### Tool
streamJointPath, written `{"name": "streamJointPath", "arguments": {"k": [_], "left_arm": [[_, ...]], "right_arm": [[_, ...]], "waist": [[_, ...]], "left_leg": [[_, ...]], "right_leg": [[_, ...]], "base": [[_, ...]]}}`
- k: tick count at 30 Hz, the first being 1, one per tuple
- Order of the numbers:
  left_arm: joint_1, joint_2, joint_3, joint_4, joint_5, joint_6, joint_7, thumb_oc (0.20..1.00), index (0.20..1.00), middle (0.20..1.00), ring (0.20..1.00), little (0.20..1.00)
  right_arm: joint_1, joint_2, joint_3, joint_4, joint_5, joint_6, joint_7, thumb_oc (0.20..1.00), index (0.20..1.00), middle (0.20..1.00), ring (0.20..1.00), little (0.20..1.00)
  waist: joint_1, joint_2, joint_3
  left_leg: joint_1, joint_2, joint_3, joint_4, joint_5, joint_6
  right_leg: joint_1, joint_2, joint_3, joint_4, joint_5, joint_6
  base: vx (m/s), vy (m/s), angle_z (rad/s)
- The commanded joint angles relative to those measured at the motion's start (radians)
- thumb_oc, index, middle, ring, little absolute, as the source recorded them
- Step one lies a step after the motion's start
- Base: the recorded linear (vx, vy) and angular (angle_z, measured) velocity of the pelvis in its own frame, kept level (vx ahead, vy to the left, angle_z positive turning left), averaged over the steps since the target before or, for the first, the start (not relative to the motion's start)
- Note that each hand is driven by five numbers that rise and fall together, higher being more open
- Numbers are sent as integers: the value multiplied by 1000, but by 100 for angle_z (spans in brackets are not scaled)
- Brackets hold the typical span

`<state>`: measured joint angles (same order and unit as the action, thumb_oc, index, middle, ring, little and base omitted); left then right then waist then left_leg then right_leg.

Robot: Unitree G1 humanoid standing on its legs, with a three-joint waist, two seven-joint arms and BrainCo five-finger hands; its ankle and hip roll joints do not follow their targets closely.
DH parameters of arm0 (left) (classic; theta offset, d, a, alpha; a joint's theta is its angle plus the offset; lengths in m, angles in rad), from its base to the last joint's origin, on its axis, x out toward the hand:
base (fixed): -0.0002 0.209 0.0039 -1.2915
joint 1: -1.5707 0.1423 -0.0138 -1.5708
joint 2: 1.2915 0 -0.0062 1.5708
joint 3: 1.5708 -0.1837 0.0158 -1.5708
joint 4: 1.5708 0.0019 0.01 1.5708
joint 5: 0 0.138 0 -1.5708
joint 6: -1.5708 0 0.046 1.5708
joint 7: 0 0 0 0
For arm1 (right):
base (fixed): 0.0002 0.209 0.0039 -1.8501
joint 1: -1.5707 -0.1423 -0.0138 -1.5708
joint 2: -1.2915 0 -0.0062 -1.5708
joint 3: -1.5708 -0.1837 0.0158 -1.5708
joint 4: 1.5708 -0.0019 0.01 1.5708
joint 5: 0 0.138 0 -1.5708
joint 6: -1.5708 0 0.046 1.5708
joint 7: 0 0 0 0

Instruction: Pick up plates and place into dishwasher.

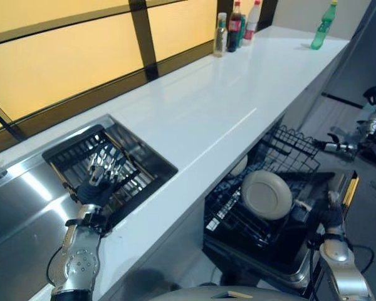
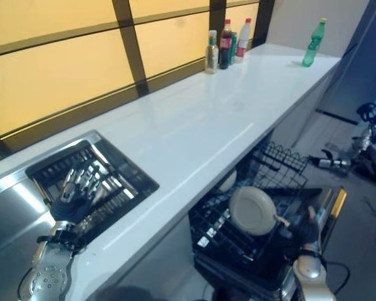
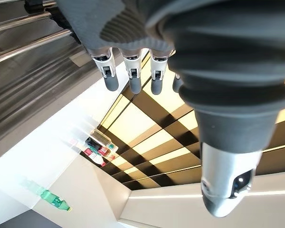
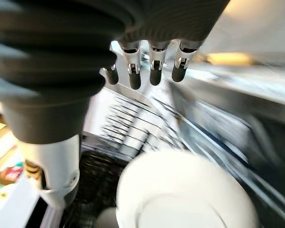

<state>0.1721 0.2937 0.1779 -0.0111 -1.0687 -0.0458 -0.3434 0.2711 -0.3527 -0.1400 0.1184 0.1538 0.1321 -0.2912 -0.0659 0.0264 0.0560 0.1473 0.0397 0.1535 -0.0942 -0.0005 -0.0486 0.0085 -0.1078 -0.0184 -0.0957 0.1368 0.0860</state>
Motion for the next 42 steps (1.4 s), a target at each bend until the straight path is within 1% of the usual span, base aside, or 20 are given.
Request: {"name": "streamJointPath", "arguments": {"k": [1, 3, 7, 9, 12, 18, 23, 25, 28, 30, 33, 35, 38, 40, 42], "left_arm": [[-15, 1, -14, 26, 35, -50, -19, 1000, 1000, 1000, 1000, 1000], [-21, 1, -37, 26, 24, -64, -4, 1000, 1000, 1000, 1000, 1000], [-73, -2, -100, 36, 13, -117, 28, 1000, 1000, 1000, 1000, 1000], [-93, 0, -121, 31, 5, -130, 43, 1000, 1000, 1000, 1000, 1000], [-117, 6, -136, 29, -6, -144, 57, 1000, 1000, 1000, 1000, 1000], [-156, 5, -163, 19, -13, -154, 72, 1000, 1000, 1000, 1000, 1000], [-206, 11, -196, 30, -14, -191, 77, 1000, 1000, 1000, 1000, 1000], [-219, 14, -200, 33, -16, -203, 80, 1000, 1000, 1000, 1000, 1000], [-230, 18, -208, 35, -27, -229, 81, 1000, 1000, 1000, 1000, 1000], [-231, 20, -211, 31, -37, -238, 79, 1000, 1000, 1000, 1000, 1000], [-229, 21, -220, 30, -54, -254, 69, 1000, 1000, 1000, 1000, 1000], [-227, 20, -228, 24, -64, -255, 65, 1000, 1000, 1000, 1000, 1000], [-222, 20, -241, 21, -73, -261, 60, 1000, 1000, 1000, 1000, 1000], [-220, 20, -248, 16, -78, -267, 60, 1000, 1000, 1000, 1000, 1000], [-215, 17, -249, 22, -81, -272, 49, 1000, 1000, 1000, 1000, 1000]], "right_arm": [[-71, -7, 17, -9, 84, -56, 19, 1000, 1000, 1000, 1000, 1000], [-94, -9, 38, 22, 121, -48, 4, 1000, 1000, 1000, 1000, 1000], [-171, -18, 83, 76, 171, -54, -74, 1000, 1000, 1000, 1000, 1000], [-194, -24, 95, 89, 190, -54, -106, 1000, 1000, 1000, 1000, 1000], [-224, -31, 102, 109, 231, -52, -136, 1000, 1000, 1000, 1000, 1000], [-271, -44, 94, 160, 307, -82, -165, 1000, 1000, 1000, 1000, 1000], [-343, -58, 92, 228, 348, -116, -231, 1000, 1000, 1000, 1000, 1000], [-358, -59, 91, 244, 353, -126, -274, 1000, 1000, 1000, 1000, 1000], [-374, -50, 71, 262, 346, -143, -436, 1000, 1000, 1000, 1000, 1000], [-378, -50, 54, 269, 318, -145, -567, 1000, 1000, 1000, 1000, 1000], [-377, -53, 23, 267, 278, -153, -679, 1000, 1000, 1000, 1000, 1000], [-381, -57, 14, 269, 254, -148, -725, 1000, 1000, 1000, 1000, 1000], [-390, -64, 17, 265, 240, -134, -757, 1000, 1000, 1000, 1000, 1000], [-396, -67, 20, 264, 243, -122, -760, 1000, 1000, 1000, 1000, 1000], [-397, -68, 22, 261, 246, -113, -743, 1000, 1000, 1000, 1000, 1000]], "waist": [[-8, 14, 36], [-6, 28, 52], [-1, 56, 95], [3, 70, 114], [6, 80, 142], [12, 96, 189], [20, 111, 239], [21, 116, 253], [19, 126, 278], [18, 133, 286], [12, 147, 295], [11, 159, 295], [10, 172, 295], [10, 178, 296], [9, 184, 297]], "left_leg": [[-65, 5, -51, 7, -18, 28], [-78, -1, -55, 7, -11, 28], [-129, -10, -60, 7, 9, 32], [-148, -15, -64, 7, 20, 33], [-169, -18, -71, 7, 33, 33], [-204, -24, -75, 14, 46, 34], [-247, -28, -77, 16, 58, 40], [-261, -28, -76, 16, 62, 42], [-277, -30, -71, 15, 67, 45], [-283, -32, -68, 12, 69, 47], [-291, -36, -64, 13, 71, 51], [-293, -41, -63, 12, 71, 54], [-297, -46, -59, 10, 72, 56], [-302, -49, -57, 9, 72, 58], [-305, -50, -55, 9, 72, 59]], "right_leg": [[13, -46, -10, 81, -110, 56], [-6, -54, -12, 95, -110, 57], [-63, -64, -10, 120, -107, 52], [-79, -67, -9, 123, -103, 50], [-98, -72, -11, 126, -96, 47], [-136, -84, -15, 144, -90, 45], [-184, -88, -14, 157, -81, 41], [-200, -88, -12, 161, -77, 40], [-221, -88, -10, 164, -70, 38], [-230, -88, -8, 164, -66, 36], [-246, -90, 0, 171, -64, 35], [-251, -93, 7, 173, -63, 35], [-256, -97, 12, 170, -61, 36], [-262, -98, 17, 169, -61, 36], [-268, -99, 20, 169, -60, 35]], "base": [[32, 97, 1], [-12, 99, 1], [-113, 104, 2], [-84, 71, 6], [-76, 53, 11], [-62, 42, 5], [-111, 11, 3], [-114, 6, 0], [-95, 20, 1], [-63, 29, 1], [-47, 51, 2], [-20, 54, 1], [-19, 43, 3], [-11, 17, 1], [0, 0, 0]]}}
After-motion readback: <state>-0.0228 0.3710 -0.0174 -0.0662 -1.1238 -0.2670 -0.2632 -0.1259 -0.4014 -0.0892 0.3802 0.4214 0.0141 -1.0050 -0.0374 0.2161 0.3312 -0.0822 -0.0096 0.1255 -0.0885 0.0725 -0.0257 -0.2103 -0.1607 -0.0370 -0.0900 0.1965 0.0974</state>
